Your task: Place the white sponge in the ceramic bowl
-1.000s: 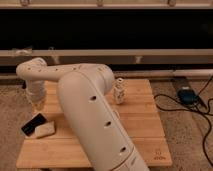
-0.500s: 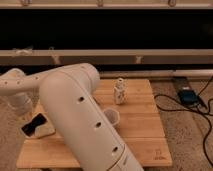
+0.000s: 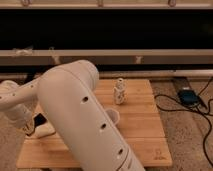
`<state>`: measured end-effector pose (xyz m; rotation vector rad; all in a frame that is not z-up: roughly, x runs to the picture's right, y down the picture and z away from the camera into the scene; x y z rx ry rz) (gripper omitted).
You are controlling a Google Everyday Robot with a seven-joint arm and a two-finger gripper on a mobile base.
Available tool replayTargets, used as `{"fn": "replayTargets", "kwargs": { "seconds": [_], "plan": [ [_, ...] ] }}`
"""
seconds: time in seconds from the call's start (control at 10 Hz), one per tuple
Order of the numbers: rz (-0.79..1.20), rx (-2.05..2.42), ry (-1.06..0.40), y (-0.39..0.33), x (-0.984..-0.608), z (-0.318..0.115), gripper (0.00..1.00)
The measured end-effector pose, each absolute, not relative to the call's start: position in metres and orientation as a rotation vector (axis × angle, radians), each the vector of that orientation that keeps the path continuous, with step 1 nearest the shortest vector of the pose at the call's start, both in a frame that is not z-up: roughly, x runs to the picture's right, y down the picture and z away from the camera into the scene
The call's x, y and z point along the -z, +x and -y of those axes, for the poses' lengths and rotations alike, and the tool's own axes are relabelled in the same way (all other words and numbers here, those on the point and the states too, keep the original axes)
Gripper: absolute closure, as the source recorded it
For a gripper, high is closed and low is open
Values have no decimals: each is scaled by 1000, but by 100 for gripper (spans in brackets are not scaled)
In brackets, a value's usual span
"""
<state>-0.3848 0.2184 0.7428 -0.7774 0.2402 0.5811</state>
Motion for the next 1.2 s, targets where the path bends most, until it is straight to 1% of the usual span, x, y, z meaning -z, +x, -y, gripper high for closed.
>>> {"fn": "replayTargets", "kwargs": {
  "seconds": [0.2, 0.3, 0.4, 1.0, 1.2],
  "plan": [
    [-274, -637, -757, -353, -741, -225, 27],
    [-284, -651, -752, -346, -742, -226, 22],
    [-287, -658, -747, -342, -743, -225, 20],
    [-236, -534, -756, -353, -750, -217, 20],
    [-240, -485, -766, -358, -760, -222, 20]
  ]
}}
